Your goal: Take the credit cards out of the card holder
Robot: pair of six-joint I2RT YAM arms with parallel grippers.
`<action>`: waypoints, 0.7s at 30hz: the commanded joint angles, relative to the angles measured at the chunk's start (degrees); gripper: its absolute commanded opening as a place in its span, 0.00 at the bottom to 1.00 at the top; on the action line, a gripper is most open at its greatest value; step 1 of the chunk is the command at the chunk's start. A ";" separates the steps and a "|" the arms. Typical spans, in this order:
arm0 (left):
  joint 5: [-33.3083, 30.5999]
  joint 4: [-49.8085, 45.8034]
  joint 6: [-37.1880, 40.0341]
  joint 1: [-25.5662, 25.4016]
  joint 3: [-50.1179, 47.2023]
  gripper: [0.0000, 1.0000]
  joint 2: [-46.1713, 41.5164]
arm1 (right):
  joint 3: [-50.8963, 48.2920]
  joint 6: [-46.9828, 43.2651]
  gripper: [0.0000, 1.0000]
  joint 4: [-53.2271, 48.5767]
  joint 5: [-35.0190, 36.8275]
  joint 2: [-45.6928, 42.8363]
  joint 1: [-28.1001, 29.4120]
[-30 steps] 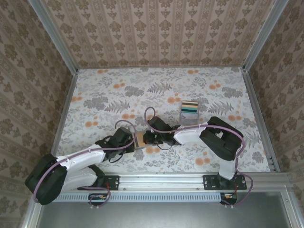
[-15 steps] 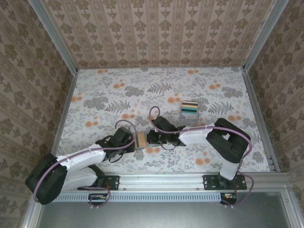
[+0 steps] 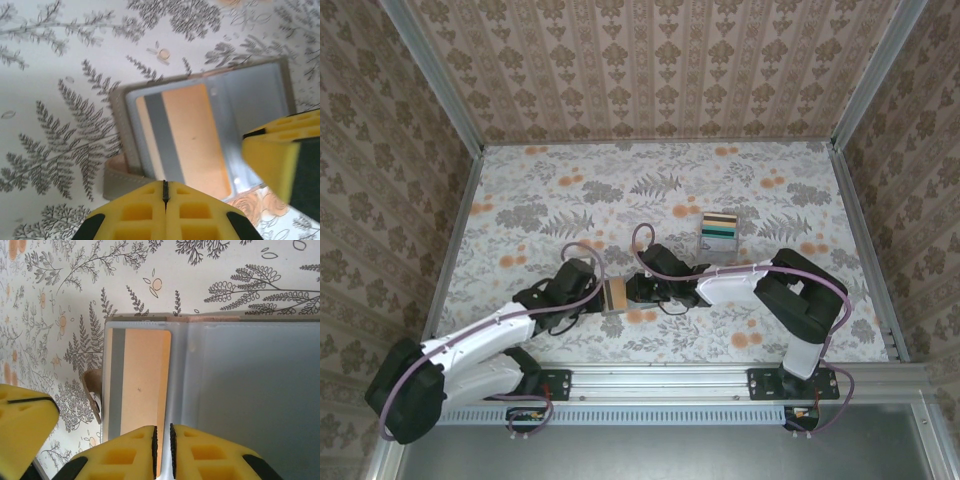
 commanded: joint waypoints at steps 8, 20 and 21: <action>0.07 0.73 2.39 1.79 4.02 0.00 10.43 | 2.42 -1.56 0.24 -1.14 -1.65 0.21 0.47; 0.49 2.21 1.50 2.27 1.20 0.00 12.07 | 4.81 -2.12 0.24 -1.92 -2.76 3.36 0.62; 0.61 2.43 1.43 2.30 1.05 0.00 12.54 | 4.84 -2.12 0.24 -2.12 -2.75 3.63 0.61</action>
